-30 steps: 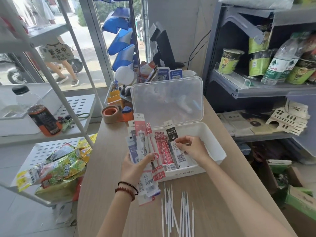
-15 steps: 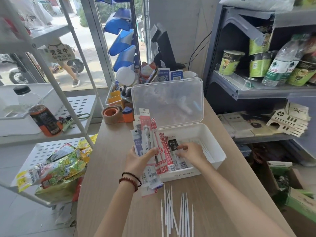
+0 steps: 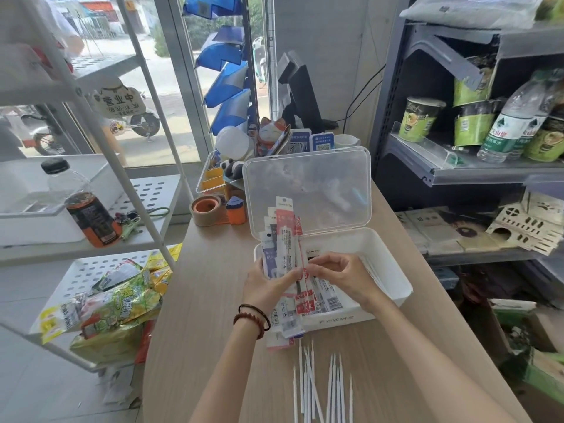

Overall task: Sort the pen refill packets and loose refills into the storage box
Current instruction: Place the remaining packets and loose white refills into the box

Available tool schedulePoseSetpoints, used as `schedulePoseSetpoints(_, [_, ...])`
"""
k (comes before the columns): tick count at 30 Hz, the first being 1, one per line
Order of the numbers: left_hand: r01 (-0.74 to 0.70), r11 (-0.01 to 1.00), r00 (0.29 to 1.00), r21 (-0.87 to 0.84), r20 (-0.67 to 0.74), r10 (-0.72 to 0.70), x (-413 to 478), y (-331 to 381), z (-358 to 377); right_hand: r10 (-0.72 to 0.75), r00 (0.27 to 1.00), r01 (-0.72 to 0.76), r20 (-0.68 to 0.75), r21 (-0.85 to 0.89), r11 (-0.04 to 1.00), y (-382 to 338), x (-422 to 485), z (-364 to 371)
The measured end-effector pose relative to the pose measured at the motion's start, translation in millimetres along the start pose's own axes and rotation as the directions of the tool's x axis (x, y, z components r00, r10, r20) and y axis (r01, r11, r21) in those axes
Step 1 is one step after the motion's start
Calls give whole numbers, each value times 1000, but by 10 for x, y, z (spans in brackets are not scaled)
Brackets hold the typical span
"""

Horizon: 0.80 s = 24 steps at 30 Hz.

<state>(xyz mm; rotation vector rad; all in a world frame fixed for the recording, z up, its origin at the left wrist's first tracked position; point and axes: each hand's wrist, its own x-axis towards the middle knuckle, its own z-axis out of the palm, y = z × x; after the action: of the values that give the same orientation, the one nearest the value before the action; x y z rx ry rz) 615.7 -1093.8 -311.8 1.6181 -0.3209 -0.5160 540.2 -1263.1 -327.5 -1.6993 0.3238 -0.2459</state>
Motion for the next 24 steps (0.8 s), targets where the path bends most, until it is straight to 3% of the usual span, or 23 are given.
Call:
schedulePoseSetpoints(5, [1, 1000, 1000, 19, 12, -1, 14, -23, -14, 38, 999, -38, -18, -4, 999, 0, -4, -3])
schedulePoseSetpoints(13, [-22, 998, 999, 56, -27, 23, 5, -20, -24, 142, 966, -130, -217, 66, 989, 114, 77, -57])
schedulePoseSetpoints(24, [-8, 1000, 1000, 13, -28, 9, 13, -29, -39, 150, 984, -155, -96, -50, 987, 82, 43, -53])
